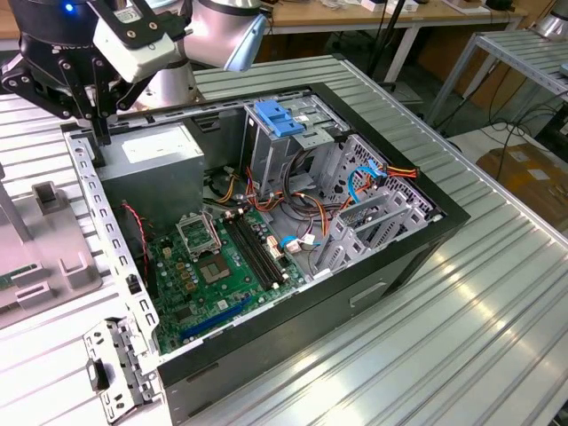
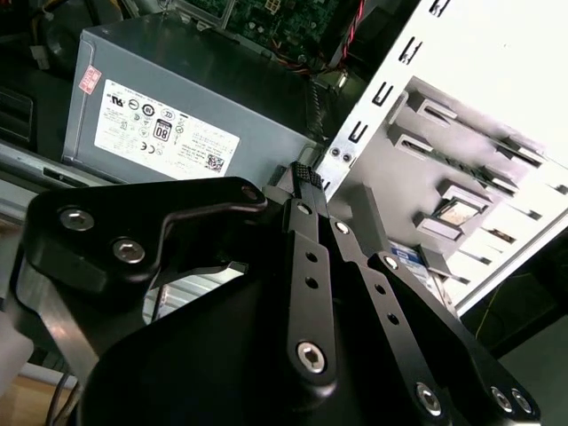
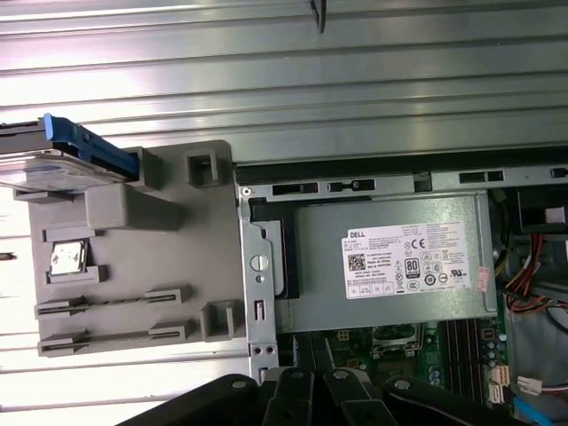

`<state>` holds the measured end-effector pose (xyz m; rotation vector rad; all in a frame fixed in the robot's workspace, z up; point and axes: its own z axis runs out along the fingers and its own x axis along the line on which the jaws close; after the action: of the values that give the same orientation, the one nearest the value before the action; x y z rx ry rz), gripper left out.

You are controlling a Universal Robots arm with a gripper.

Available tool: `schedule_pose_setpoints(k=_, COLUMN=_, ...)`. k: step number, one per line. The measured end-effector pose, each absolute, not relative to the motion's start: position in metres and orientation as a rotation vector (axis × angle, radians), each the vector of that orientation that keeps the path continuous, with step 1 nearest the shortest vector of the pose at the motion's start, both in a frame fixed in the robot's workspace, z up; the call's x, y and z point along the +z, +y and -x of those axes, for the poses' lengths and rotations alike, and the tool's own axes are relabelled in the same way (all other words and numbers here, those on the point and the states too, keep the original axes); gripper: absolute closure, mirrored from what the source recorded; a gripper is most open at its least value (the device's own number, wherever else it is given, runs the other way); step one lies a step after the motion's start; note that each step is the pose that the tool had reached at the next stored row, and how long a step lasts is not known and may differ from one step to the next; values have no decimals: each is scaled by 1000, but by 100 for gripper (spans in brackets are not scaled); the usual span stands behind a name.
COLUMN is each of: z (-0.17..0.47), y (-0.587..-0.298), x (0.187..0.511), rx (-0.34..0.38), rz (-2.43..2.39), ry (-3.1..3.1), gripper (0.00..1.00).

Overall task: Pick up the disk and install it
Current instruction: 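Reach for the disk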

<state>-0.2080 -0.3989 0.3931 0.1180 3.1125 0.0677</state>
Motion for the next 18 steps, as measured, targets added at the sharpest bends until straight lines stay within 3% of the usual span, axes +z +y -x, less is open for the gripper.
schedule_pose_setpoints(k=18, z=223, y=-399, x=393, rx=68, rz=-118, ry=3113, gripper=89)
